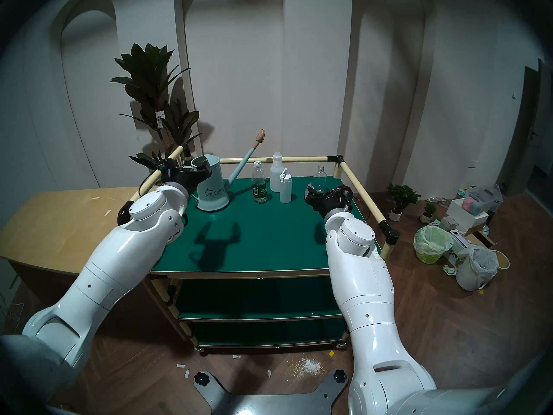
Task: Dust the shelf with the duster
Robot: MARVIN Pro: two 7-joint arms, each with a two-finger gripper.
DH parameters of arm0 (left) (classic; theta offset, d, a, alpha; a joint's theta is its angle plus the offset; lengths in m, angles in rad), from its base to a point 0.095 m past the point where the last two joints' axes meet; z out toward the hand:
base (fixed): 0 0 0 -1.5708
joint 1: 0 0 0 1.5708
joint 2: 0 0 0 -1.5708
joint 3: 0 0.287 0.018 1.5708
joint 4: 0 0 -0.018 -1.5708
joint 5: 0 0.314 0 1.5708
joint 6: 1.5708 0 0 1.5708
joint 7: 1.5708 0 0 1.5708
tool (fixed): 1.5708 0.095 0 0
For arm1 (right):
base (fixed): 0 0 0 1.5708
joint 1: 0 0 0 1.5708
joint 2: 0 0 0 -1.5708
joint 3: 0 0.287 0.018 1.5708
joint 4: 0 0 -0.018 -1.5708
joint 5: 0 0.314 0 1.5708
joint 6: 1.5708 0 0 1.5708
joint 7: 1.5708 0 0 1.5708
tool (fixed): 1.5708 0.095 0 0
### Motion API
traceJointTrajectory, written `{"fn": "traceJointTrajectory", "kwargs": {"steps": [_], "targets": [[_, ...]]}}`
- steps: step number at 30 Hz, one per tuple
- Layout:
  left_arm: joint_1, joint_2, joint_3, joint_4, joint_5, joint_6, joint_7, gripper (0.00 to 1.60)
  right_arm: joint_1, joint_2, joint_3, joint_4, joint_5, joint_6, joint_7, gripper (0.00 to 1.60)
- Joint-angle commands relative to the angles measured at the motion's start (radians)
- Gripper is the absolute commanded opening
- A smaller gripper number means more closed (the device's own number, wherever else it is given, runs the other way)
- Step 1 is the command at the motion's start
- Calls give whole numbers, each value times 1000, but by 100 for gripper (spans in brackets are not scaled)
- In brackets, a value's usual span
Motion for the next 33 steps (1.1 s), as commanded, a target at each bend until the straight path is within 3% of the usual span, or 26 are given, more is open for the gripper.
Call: {"fn": "traceJointTrajectory", "kwargs": {"steps": [1, 12, 18, 24, 28, 33], "targets": [[-107, -67, 97, 29, 151, -19, -2, 160, 36, -1, 3, 8, 4, -18, 6, 160], [-181, -71, 263, 168, 475, -97, 73, 160, 55, -10, 1, 65, 18, -57, 32, 160], [-202, -60, 260, 249, 572, -158, 149, 160, 63, -7, -11, 85, 23, -85, 62, 160], [-149, -27, 209, 201, 536, -226, 176, 160, 83, 2, -18, 109, 25, -115, 84, 160], [-98, -7, 174, 127, 451, -248, 135, 160, 100, 5, -21, 125, 25, -128, 90, 160], [-47, 17, 152, 62, 333, -216, 70, 160, 109, -1, -36, 137, 14, -150, 89, 160]]}}
